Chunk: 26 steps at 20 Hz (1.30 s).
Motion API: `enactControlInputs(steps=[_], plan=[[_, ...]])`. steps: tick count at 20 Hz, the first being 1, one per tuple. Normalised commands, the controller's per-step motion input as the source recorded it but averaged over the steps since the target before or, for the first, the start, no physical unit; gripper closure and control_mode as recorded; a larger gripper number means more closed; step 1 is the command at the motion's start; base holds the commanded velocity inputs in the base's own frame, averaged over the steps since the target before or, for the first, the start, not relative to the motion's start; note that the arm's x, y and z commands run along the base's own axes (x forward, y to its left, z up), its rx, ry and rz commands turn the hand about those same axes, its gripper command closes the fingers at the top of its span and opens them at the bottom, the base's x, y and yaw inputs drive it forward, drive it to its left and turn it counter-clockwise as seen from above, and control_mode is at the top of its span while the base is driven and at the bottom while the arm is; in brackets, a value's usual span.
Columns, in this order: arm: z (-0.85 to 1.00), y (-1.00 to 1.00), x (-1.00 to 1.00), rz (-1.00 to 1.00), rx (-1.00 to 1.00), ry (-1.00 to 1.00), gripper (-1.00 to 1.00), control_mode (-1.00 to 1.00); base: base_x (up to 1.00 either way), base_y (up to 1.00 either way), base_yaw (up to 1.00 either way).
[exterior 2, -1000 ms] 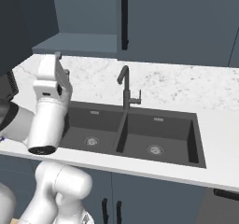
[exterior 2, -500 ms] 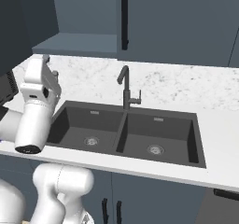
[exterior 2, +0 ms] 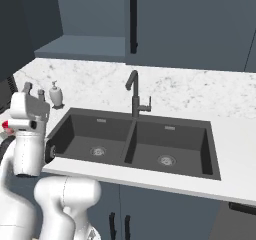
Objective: Pick the jam and place it on the digital scale for weighing, and close the cabinet.
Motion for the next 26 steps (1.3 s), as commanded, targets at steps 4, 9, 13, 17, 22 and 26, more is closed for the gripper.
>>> enactControlInputs(steps=[4, 9, 13, 17, 22, 26], plan=[[0.00, 0.29, -1.00, 0.00, 0.00, -0.02, -1.00, -1.00, 0.00, 0.00, 0.00], [0.01, 0.50, -1.00, 0.00, 0.00, 0.00, -1.00, -1.00, 0.00, 0.00, 0.00], [0.17, 0.07, -1.00, 0.00, 0.00, 0.02, -1.00, -1.00, 0.00, 0.00, 0.00], [0.02, 0.00, -1.00, 0.00, -0.03, 0.31, -1.00, -1.00, 0.00, 0.00, 0.00], [0.18, 0.00, -1.00, 0.00, 0.00, 0.45, -1.00, -1.00, 0.00, 0.00, 0.00], [-0.23, 0.78, -0.75, 0.05, -0.09, 0.14, -1.00, -1.00, 0.00, 0.00, 0.00]])
